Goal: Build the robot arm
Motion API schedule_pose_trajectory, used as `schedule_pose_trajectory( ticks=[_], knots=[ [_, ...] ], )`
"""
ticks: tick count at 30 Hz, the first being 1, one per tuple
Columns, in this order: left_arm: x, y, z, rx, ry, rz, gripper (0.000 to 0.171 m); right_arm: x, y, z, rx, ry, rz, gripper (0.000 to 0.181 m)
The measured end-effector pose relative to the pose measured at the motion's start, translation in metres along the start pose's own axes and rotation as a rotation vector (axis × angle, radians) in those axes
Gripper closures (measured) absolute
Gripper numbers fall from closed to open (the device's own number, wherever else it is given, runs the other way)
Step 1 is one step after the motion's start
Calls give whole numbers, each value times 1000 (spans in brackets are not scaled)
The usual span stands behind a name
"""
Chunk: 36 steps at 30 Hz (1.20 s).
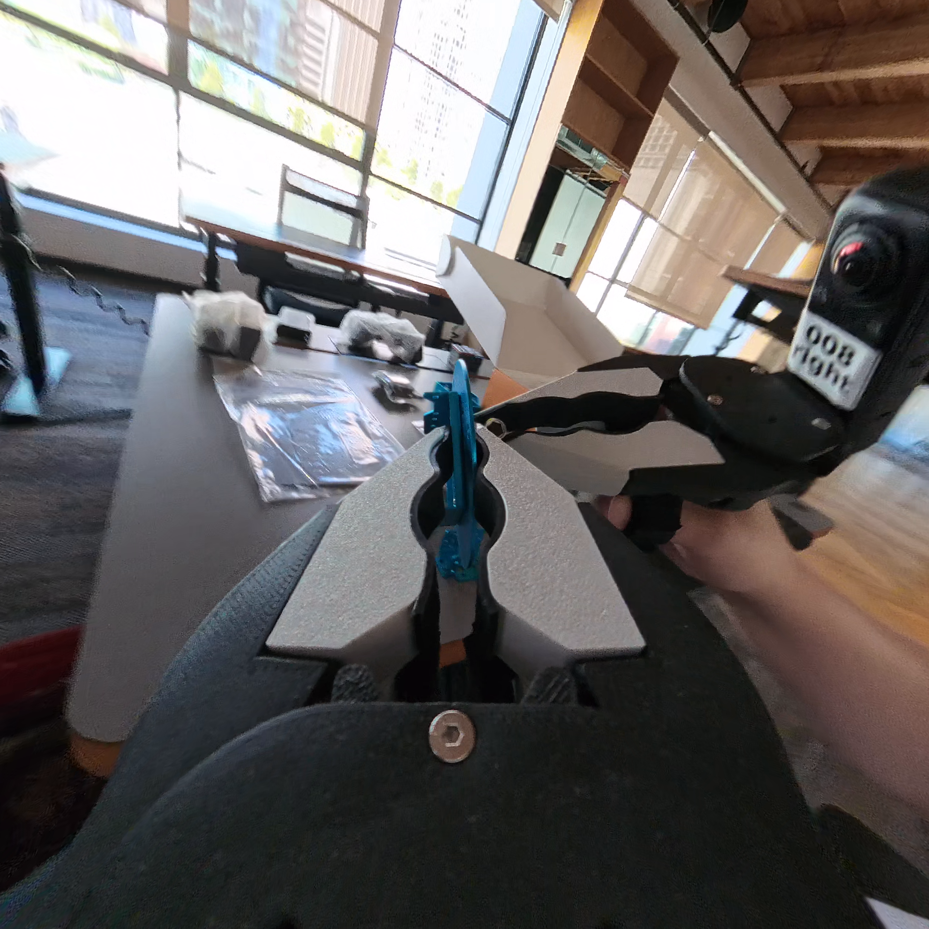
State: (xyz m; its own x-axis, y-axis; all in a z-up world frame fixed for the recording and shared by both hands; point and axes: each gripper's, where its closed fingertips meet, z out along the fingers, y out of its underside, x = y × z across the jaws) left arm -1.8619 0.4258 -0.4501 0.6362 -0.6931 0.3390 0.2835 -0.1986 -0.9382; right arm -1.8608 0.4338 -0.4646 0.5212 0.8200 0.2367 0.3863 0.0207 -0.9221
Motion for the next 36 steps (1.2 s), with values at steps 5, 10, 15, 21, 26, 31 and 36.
schedule_pose_trajectory(
  ticks=[5,10,15,21,26,31,36],
  knots=[
    [-60,48,16,-149,35,-392,168,20,28,0,-73,185,-267,174],
    [-113,81,35,-264,33,-674,169,8,51,4,-97,101,-50,174],
    [-133,108,48,-428,8,-641,169,1,92,31,-226,36,144,174],
    [-124,121,52,-603,23,-674,159,19,118,65,-361,149,207,173],
    [-128,125,39,-764,-19,-423,142,26,130,76,-395,199,208,173],
    [-137,114,15,-782,-19,-365,129,25,139,81,-410,191,165,173],
    [-137,75,-7,-723,131,-137,144,9,98,58,-253,92,157,174]
  ],
)
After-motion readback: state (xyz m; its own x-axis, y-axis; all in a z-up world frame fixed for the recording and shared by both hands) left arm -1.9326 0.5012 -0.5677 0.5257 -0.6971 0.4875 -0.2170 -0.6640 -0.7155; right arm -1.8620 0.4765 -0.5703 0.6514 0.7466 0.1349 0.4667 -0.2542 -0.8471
